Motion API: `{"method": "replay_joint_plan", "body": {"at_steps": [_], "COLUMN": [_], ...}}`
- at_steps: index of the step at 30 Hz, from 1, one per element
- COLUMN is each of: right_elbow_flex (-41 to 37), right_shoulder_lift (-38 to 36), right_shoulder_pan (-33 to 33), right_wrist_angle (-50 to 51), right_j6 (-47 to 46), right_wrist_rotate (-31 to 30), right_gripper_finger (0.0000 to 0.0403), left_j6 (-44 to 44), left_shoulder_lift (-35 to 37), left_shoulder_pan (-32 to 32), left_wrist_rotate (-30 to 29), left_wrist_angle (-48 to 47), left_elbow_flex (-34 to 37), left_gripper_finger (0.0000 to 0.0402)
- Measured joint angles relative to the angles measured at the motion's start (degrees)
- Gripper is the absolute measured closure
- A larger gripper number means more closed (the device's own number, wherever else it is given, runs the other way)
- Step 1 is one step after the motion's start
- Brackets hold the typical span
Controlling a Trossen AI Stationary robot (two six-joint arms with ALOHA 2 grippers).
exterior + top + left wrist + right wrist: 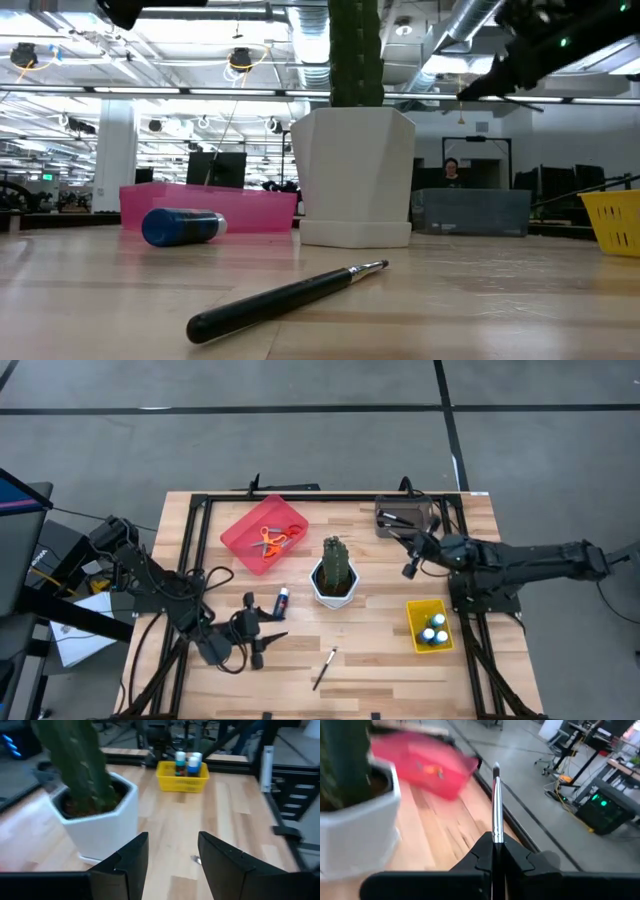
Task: Pick & Place Paint Supplies
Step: Put the top foundation brush into the black bin
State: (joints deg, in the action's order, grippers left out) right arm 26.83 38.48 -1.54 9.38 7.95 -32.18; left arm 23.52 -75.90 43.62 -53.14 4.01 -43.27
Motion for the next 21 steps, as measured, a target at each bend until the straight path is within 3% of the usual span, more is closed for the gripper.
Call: {"method": "replay_joint_plan", "body": {"at_steps": [8,14,21], "right_elbow_flex": [-2.7,-2.8,-2.8], "right_shoulder_lift": [0.7,4.6,13.9], "right_shoulder_pan": [-9.9,-15.4,-22.8], "right_wrist_angle": [-2.4,-3.2,-16.8], "right_j6": [11.9,27.3,36.4], "right_wrist_rotate": [4.3,6.5,8.8], "right_gripper_finger": [0.0395,0.0395,0.0395], "left_j6": [2.4,2.4,3.2], "left_shoulder_lift": [-4.8,-8.4,-10.9], "left_shoulder_pan": [0.6,0.6,0.6], "left_wrist_rotate": [4.1,5.9,6.6], "left_wrist_angle": [4.8,9.5,16.0], "left_elbow_flex": [0.0,0.0,0.0], "left_gripper_finger": [0.0238,0.0238,0.0238]}}
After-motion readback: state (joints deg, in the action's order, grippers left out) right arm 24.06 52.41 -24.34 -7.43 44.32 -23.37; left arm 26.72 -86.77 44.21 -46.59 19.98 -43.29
